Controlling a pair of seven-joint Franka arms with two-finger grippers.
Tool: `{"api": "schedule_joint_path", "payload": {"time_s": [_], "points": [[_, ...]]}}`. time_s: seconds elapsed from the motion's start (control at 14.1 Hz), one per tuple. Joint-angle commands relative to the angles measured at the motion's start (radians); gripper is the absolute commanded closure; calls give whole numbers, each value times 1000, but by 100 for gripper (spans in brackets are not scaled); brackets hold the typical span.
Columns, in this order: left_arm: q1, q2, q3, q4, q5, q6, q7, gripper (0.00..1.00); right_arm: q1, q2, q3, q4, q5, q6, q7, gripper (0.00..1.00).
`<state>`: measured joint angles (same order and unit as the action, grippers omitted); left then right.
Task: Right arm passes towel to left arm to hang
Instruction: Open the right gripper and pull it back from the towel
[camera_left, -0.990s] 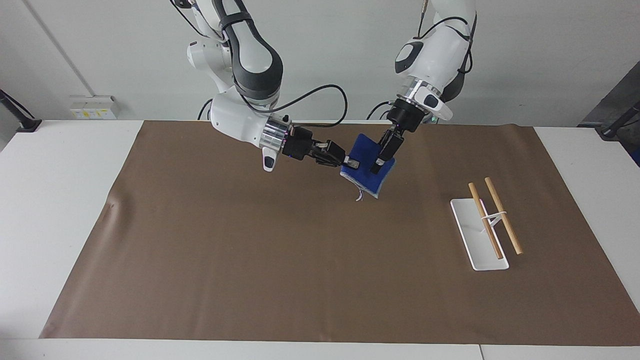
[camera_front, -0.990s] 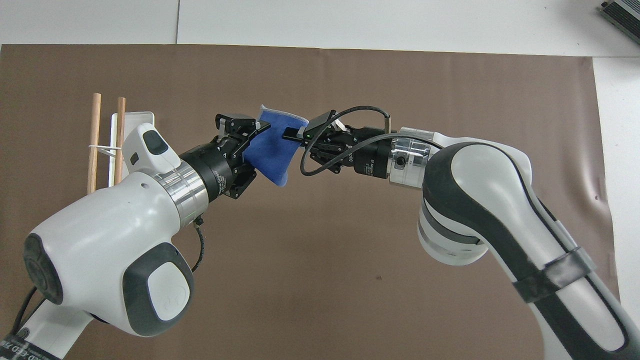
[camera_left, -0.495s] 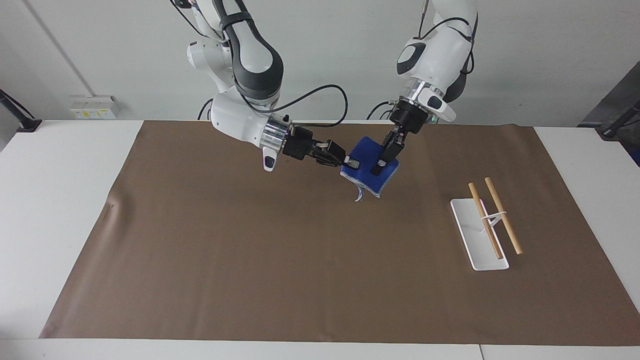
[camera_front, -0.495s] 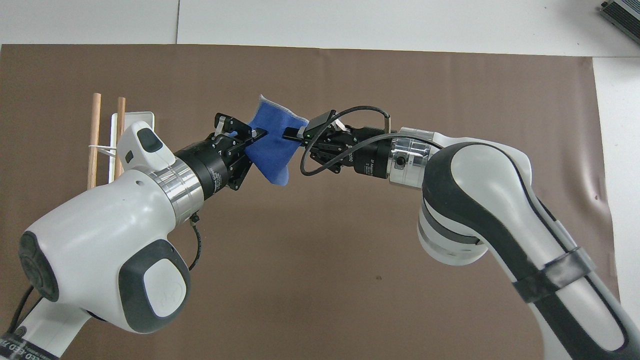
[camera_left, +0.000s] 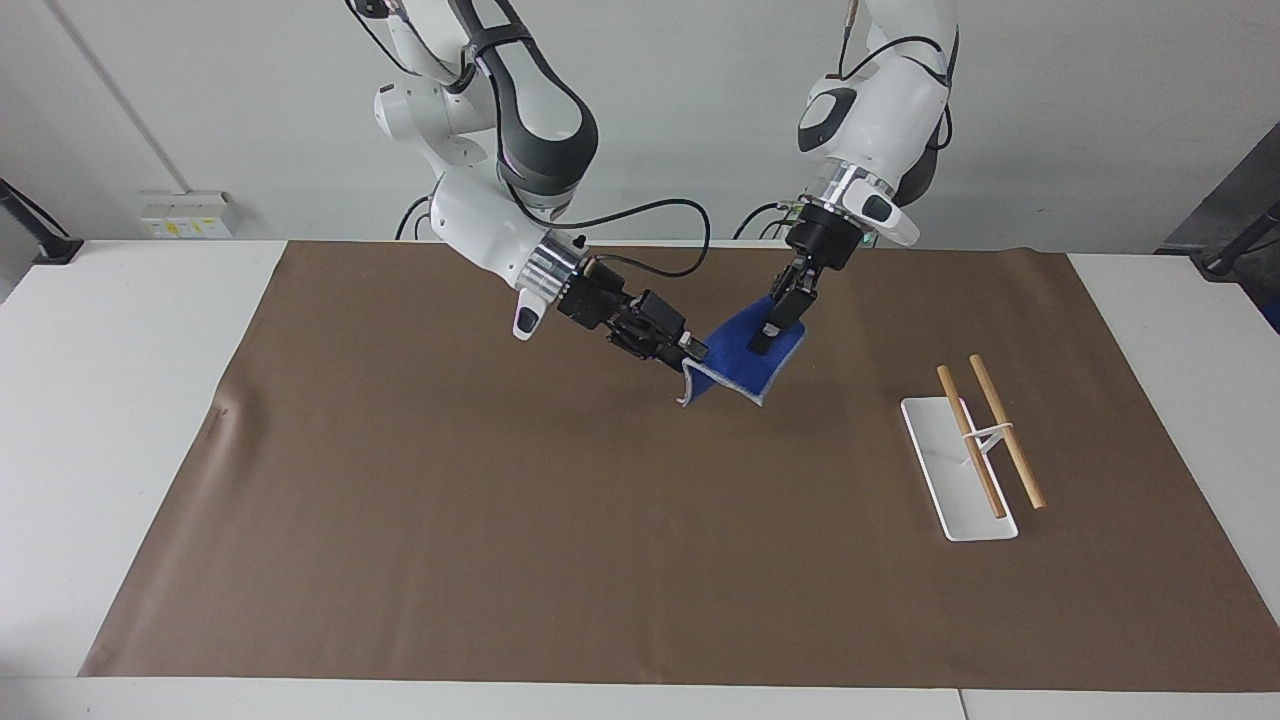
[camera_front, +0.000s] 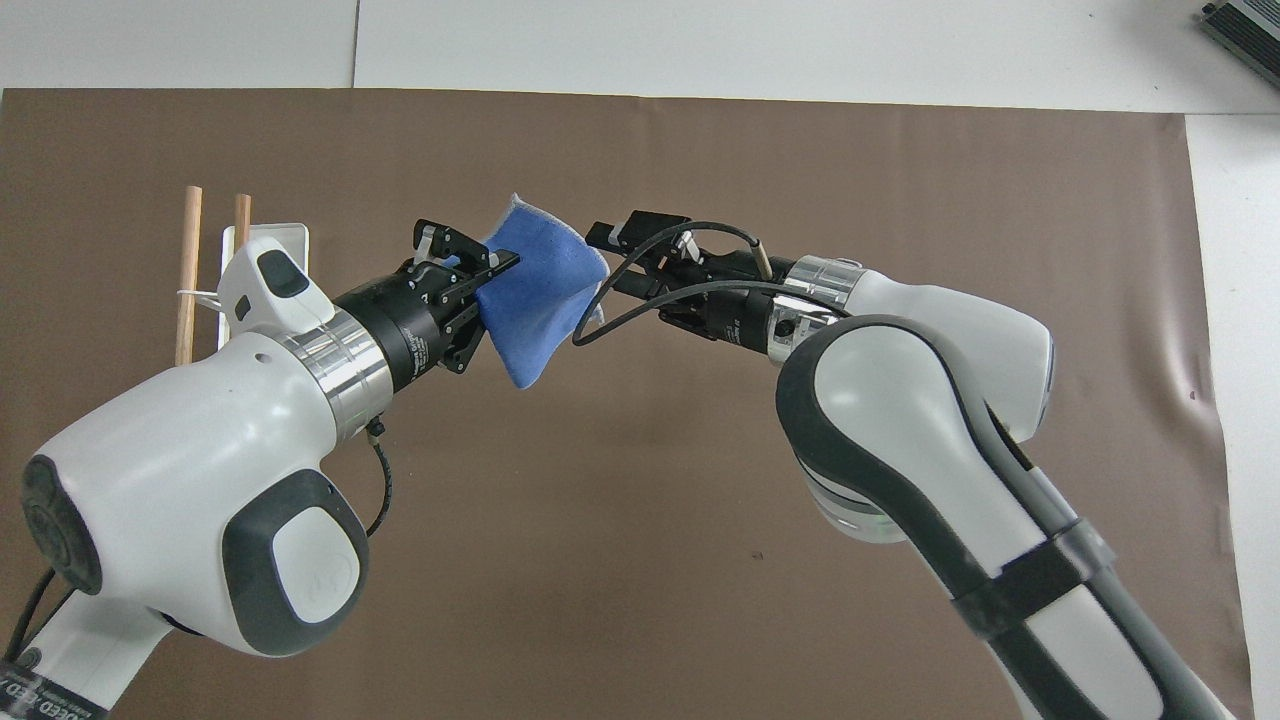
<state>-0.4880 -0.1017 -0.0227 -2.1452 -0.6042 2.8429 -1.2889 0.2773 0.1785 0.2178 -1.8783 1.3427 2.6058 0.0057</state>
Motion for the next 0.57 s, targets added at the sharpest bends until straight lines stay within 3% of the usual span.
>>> {"api": "schedule_joint_path", "payload": {"time_s": [0.0, 0.21, 0.49], "points": [[72, -3, -5, -19, -15, 23, 14, 100, -26, 6, -3, -28, -196, 31, -13, 0], [159, 14, -5, -19, -15, 38, 14, 100, -88, 15, -5, -32, -415, 30, -12, 0], [273, 60, -5, -24, -15, 98, 17, 100, -171, 18, -6, -32, -820, -12, 29, 0]]}}
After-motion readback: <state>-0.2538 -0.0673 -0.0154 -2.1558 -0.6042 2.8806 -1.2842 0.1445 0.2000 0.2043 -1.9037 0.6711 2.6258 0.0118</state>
